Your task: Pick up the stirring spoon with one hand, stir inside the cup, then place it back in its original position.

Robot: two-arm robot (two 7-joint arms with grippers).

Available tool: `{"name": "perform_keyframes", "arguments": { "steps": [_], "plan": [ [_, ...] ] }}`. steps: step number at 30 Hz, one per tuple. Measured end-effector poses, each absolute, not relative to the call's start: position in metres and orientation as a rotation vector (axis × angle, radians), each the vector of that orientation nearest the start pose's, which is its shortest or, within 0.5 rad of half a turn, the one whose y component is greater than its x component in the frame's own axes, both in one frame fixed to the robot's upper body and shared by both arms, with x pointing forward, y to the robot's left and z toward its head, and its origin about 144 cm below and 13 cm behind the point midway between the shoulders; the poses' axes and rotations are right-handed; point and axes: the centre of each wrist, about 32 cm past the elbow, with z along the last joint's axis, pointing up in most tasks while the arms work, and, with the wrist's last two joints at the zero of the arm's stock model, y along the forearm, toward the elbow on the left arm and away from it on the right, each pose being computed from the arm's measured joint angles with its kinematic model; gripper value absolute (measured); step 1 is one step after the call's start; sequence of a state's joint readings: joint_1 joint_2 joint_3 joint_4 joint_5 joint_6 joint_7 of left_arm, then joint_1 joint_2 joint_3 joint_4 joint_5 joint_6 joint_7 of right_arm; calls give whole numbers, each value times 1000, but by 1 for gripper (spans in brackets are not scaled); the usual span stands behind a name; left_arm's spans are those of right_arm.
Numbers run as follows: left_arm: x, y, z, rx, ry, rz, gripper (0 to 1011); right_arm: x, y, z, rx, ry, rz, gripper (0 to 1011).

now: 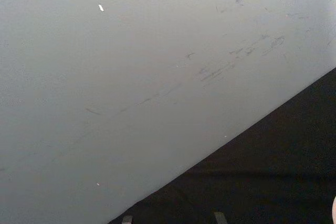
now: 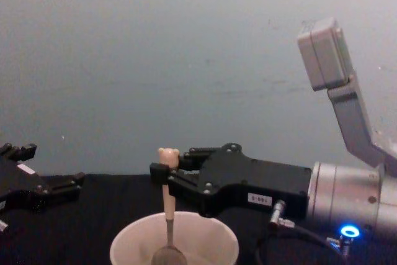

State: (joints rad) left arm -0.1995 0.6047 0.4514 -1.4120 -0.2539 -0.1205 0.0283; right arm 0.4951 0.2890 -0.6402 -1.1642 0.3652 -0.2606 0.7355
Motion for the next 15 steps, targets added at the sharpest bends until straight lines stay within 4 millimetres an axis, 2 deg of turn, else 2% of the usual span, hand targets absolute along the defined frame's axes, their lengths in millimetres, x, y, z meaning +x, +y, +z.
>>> {"name": "perform_keyframes", "arguments": {
  "steps": [8, 15],
  "plan": [
    [489, 310, 1140, 305, -285, 1248, 1001, 557, -183, 1154, -50, -197, -394, 211],
    [489, 310, 1140, 304, -285, 1248, 1001, 551, -196, 1156, -55, -193, -411, 211]
  ]
}}
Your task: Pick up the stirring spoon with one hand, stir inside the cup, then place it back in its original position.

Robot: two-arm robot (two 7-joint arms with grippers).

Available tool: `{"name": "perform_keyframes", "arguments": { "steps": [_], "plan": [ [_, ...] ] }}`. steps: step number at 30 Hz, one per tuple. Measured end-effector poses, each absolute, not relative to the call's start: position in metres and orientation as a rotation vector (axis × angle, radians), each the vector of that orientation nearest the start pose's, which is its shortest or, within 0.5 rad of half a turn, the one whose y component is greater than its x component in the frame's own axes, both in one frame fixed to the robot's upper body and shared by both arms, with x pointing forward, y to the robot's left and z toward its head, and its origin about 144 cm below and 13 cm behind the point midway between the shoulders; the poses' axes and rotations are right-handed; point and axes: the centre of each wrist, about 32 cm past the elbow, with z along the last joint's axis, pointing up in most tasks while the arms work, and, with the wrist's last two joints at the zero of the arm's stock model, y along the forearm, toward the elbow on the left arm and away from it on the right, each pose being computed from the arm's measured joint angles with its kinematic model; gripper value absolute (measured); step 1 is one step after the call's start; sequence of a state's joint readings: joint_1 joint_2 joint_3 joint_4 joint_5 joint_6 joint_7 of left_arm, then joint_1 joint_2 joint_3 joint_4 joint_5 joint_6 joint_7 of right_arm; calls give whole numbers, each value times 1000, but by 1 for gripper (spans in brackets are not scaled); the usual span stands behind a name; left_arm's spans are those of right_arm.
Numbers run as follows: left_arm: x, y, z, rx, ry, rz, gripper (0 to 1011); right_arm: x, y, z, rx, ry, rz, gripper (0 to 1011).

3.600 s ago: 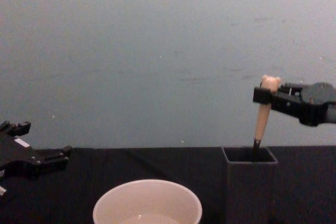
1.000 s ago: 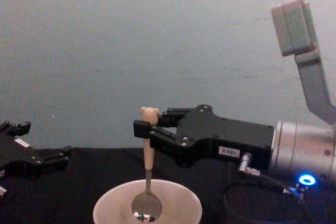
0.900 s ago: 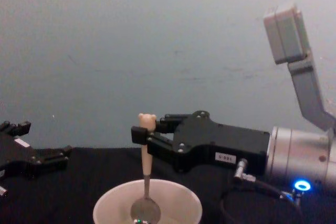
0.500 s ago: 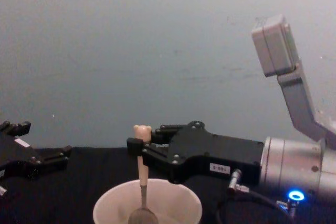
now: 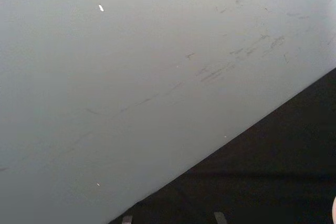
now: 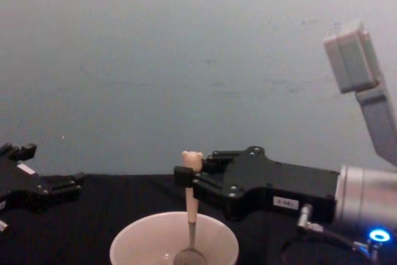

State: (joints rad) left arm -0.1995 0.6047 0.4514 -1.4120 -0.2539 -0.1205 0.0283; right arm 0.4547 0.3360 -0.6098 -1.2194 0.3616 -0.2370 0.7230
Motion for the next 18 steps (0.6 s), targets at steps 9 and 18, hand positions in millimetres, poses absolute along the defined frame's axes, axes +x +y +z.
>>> {"name": "perform_keyframes", "arguments": {
  "steps": [9, 18],
  "plan": [
    [489, 310, 1140, 305, -285, 1248, 1001, 537, -208, 1158, -44, -173, -408, 211],
    [489, 310, 1140, 304, -285, 1248, 1001, 522, -206, 1159, -34, -152, -363, 211]
  ]
}}
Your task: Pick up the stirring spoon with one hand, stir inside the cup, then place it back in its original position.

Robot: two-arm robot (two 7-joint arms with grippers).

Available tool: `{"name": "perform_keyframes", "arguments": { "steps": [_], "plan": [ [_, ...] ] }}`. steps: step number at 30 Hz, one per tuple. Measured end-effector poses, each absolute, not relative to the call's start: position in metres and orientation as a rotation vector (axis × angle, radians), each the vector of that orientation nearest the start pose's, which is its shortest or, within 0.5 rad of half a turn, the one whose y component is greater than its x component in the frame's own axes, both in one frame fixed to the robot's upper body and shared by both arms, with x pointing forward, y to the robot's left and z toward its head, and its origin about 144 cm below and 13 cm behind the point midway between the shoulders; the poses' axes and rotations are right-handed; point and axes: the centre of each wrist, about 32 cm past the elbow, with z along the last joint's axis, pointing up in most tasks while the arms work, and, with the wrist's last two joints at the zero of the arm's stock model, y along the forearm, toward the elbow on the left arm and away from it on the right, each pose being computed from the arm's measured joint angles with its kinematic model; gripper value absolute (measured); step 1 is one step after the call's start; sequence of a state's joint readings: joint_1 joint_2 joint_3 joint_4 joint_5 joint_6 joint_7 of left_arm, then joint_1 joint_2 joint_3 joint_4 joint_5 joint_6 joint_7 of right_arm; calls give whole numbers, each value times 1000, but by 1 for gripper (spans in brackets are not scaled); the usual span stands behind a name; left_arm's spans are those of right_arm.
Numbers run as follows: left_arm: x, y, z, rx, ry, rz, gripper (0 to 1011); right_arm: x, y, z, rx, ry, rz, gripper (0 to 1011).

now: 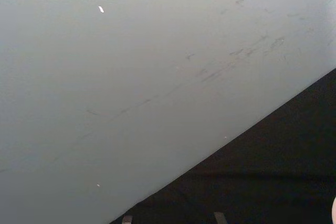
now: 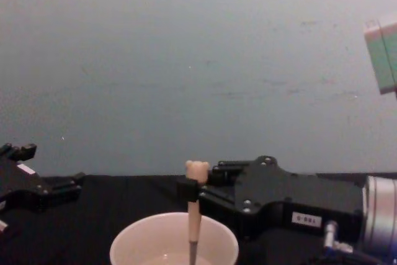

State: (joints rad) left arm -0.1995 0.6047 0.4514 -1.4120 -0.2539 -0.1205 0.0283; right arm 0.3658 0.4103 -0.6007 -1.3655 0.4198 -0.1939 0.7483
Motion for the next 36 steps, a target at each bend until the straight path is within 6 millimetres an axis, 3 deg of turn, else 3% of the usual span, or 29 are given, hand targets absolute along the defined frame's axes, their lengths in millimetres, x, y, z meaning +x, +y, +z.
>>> {"name": "perform_keyframes", "arguments": {
  "steps": [8, 20, 36],
  "plan": [
    [489, 310, 1140, 304, -285, 1248, 1001, 523, -191, 1158, -26, -143, -338, 211],
    [489, 310, 1140, 304, -285, 1248, 1001, 540, -173, 1160, -21, -146, -358, 211],
    [489, 310, 1140, 304, -285, 1248, 1001, 548, -190, 1160, -28, -147, -431, 211]
  ]
}}
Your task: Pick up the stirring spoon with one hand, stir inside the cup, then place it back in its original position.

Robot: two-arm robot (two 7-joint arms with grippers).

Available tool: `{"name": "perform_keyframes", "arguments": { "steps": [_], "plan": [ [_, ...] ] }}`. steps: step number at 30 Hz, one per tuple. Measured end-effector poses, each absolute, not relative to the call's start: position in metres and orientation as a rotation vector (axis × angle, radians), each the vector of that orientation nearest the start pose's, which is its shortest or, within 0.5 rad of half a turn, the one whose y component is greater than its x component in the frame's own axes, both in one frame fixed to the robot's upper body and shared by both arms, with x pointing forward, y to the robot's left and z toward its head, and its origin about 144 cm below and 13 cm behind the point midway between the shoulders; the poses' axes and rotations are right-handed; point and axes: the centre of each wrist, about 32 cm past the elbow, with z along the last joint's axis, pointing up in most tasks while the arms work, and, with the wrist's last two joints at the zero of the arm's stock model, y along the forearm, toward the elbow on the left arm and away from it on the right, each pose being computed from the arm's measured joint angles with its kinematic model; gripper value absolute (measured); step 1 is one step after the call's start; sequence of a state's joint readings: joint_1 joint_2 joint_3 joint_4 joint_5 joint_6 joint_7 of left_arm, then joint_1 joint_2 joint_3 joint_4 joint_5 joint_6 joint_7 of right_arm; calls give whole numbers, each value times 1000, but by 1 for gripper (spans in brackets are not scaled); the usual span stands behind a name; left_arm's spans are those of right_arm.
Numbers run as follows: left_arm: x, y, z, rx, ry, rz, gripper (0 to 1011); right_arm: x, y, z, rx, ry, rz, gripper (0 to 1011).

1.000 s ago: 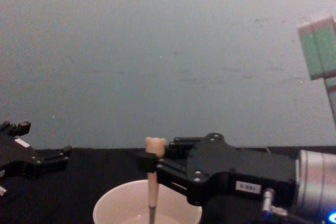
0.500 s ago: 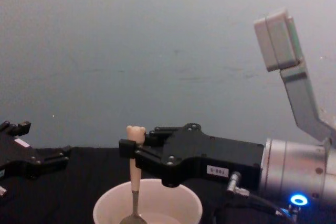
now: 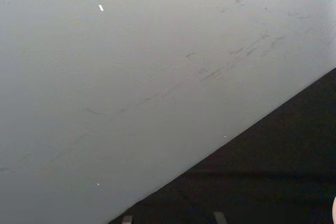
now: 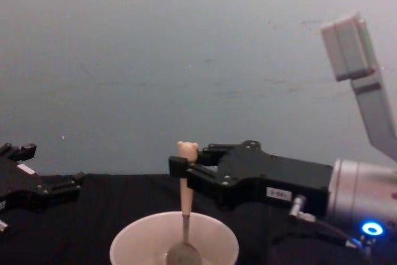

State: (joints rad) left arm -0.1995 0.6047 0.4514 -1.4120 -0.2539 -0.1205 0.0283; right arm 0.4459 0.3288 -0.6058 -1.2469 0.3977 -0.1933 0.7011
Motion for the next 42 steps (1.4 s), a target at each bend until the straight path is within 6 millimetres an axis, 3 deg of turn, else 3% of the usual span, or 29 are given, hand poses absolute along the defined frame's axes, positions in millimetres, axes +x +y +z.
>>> {"name": "perform_keyframes", "arguments": {
  "steps": [14, 25, 42],
  "plan": [
    [489, 310, 1140, 304, -285, 1248, 1001, 528, -206, 1158, -31, -130, -420, 211],
    [489, 310, 1140, 304, -285, 1248, 1001, 519, -193, 1159, -12, -119, -360, 211],
    [489, 310, 1140, 305, -285, 1248, 1001, 549, -165, 1160, -16, -140, -382, 211]
  ]
}}
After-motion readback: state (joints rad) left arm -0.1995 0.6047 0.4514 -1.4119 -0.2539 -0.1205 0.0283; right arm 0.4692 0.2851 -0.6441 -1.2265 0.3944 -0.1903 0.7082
